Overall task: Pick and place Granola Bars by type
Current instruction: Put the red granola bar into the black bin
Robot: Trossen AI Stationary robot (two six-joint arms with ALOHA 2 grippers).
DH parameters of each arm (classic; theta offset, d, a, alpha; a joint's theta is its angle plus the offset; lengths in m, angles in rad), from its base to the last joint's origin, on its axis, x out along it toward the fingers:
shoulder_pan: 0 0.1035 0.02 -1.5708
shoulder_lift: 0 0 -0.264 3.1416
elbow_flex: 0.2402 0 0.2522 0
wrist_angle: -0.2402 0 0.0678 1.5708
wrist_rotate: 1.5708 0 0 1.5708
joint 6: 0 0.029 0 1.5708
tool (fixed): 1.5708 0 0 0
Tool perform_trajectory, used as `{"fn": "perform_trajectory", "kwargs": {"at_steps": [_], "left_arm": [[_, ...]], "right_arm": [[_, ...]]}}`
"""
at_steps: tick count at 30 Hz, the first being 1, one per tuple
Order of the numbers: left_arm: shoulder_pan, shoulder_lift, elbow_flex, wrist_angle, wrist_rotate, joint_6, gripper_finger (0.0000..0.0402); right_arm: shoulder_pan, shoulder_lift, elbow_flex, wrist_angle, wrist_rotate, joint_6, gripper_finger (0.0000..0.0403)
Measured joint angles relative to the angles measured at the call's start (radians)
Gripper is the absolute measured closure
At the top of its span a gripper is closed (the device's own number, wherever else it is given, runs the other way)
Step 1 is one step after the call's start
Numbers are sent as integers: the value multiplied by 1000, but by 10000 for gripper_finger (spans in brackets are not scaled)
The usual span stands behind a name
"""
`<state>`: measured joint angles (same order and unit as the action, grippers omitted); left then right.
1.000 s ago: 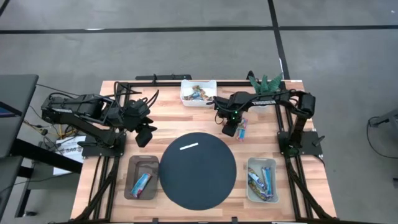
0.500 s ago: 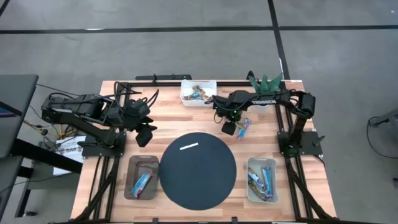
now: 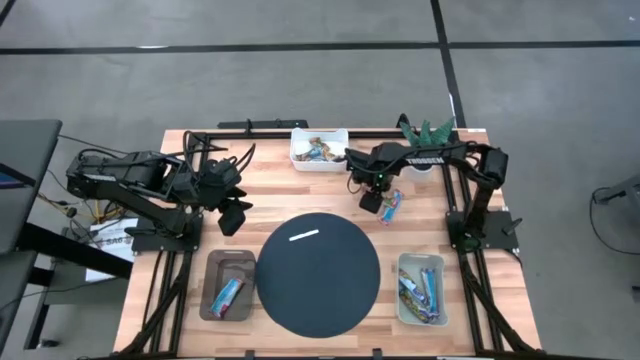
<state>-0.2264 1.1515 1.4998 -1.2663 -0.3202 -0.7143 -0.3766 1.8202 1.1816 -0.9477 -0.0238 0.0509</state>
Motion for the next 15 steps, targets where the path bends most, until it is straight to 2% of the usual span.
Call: {"fn": "perform_trajectory", "kwargs": {"at_steps": [9,15], "left_arm": [[0,0,0,0,0,0,235],[0,0,0,0,0,0,235]], "right_arm": [[-4,1,-58,39,-21,1,227],[-4,1,-58,51,-27,25,303]]}}
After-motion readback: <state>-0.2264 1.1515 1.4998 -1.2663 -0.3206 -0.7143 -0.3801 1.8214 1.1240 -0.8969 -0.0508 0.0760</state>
